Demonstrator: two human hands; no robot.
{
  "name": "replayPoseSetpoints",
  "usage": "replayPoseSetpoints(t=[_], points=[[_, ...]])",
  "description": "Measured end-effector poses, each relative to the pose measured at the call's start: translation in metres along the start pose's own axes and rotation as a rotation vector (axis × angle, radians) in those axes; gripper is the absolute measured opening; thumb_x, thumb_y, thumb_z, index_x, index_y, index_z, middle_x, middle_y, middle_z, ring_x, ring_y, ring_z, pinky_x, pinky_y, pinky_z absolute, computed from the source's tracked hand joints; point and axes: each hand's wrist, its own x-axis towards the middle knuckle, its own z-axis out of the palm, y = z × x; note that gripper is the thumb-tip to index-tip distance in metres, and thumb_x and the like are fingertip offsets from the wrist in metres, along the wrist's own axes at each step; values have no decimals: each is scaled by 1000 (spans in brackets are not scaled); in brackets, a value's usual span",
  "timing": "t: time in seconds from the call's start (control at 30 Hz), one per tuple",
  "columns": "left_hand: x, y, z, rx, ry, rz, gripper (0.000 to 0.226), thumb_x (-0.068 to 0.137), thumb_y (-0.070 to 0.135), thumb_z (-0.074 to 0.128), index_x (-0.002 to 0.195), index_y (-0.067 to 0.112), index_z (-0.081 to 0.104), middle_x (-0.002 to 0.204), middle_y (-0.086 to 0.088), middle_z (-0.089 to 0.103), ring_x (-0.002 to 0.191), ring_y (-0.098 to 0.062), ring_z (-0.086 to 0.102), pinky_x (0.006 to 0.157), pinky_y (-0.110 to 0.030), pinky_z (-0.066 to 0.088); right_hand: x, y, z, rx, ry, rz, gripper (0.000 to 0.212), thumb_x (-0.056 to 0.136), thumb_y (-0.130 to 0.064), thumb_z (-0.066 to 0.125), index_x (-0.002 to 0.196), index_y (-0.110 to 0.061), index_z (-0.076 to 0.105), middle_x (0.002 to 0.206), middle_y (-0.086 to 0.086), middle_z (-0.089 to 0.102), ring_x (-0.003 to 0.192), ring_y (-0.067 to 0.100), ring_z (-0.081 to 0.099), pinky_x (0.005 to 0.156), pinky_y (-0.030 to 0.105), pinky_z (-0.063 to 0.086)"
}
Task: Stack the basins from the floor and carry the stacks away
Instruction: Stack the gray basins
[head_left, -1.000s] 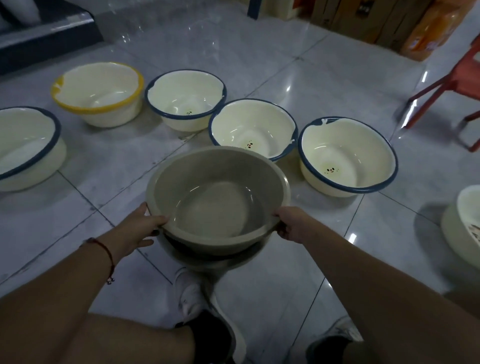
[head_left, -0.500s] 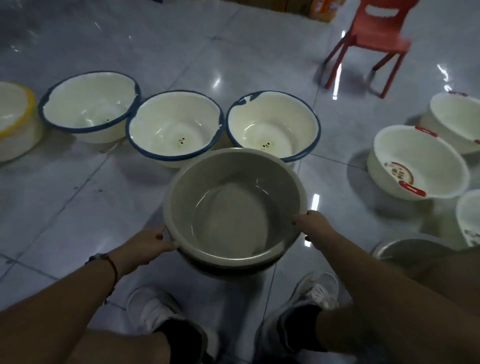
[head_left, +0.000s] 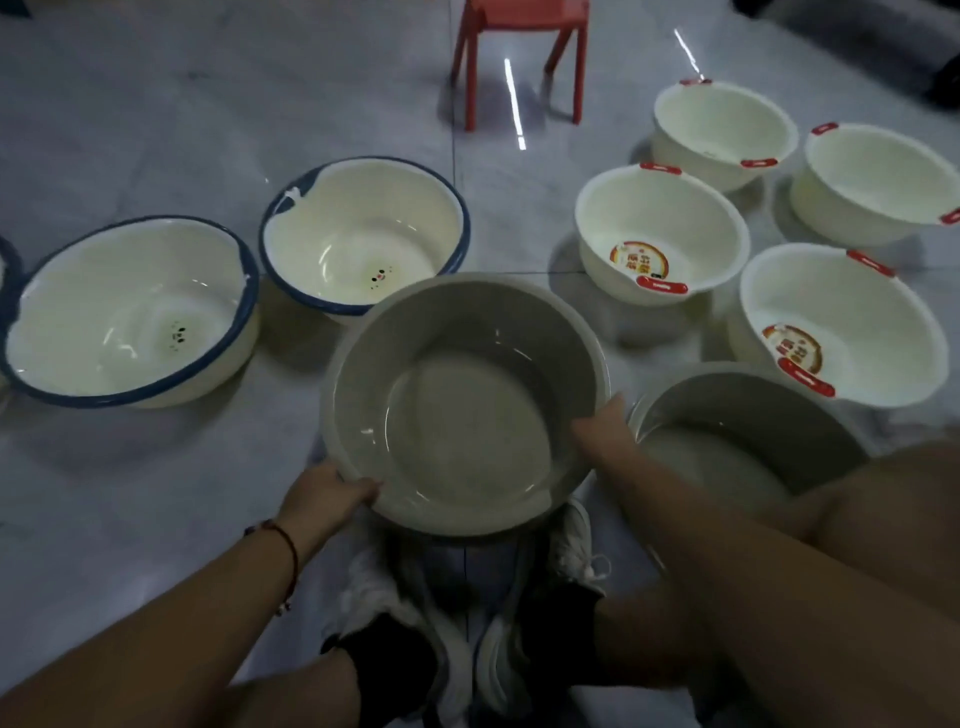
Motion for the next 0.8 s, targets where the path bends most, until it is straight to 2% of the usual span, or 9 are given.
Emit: replayPoseSetpoints(t=[0.13, 0.2, 0.27, 0.33, 0.4, 0.43, 0.57, 0.67, 0.8], points=[[21, 9, 6, 336, -48, 111, 18, 83, 37, 72, 80, 25, 59, 85, -1, 62, 79, -21, 57, 62, -27, 39, 20, 10, -4, -57, 35, 18, 64, 88, -8, 61, 140, -1, 25, 128, 21, 53, 107, 34, 56, 82, 37, 45], [35, 21, -2, 598, -86, 135, 22, 82, 48, 68, 87, 27, 63, 92, 1, 65, 83, -19, 61, 65, -27, 44, 29, 10, -4, -73, -4, 62, 80, 89, -13, 65, 149, 1, 14, 139, 22, 47, 121, 34, 53, 98, 38, 45], [48, 42, -8, 954, -117, 180, 37, 84, 51, 61, 108, 24, 68, 109, 2, 68, 97, -19, 64, 79, -29, 51, 31, 9, -7, -127, -49, 101, 90, 89, -17, 66, 154, -1, 6, 147, 21, 40, 132, 35, 45, 109, 41, 39], [53, 74, -7, 1180, -153, 253, 35, 88, 40, 58, 116, 22, 66, 118, 3, 66, 107, -19, 63, 86, -33, 52, 32, 13, -8, -237, -81, 87, 70, 93, -15, 59, 150, 1, 23, 143, 21, 45, 130, 36, 48, 106, 40, 41], [48, 115, 1, 1221, -195, 372, 35, 92, 36, 55, 123, 21, 63, 124, 0, 65, 111, -22, 62, 88, -33, 51, 35, 18, -11, -308, -116, 15, 51, 94, -23, 53, 140, -3, 46, 139, 18, 51, 125, 33, 52, 104, 37, 44], [40, 138, 8, 1206, -214, 461, 41, 94, 39, 53, 130, 20, 58, 130, -3, 62, 115, -24, 60, 90, -33, 49, 28, 18, -17, -345, -129, -35, 51, 92, -30, 53, 138, -6, 50, 139, 18, 52, 125, 32, 53, 104, 38, 45], [-11, 236, 33, 1163, -186, 841, 66, 95, 54, 48, 150, 21, 32, 147, -7, 45, 127, -29, 51, 100, -42, 46, -47, 16, -80, -513, 7, -193, 77, 89, -42, 57, 153, -13, 25, 154, 13, 33, 140, 35, 34, 113, 46, 33], [-62, 285, 49, 1054, -152, 1078, 60, 92, 53, 53, 143, 23, 40, 145, -7, 48, 125, -28, 53, 99, -43, 47, -88, 34, -134, -632, 88, -178, 81, 96, -44, 53, 158, -15, 9, 164, 13, 12, 149, 36, 15, 120, 47, 21], [-119, 300, 62, 901, -150, 1156, 58, 94, 47, 56, 143, 22, 39, 146, -4, 48, 126, -24, 52, 98, -39, 46, -99, 43, -193, -619, 177, -84, 82, 94, -39, 57, 157, -14, 11, 161, 18, 18, 146, 39, 21, 118, 52, 25]])
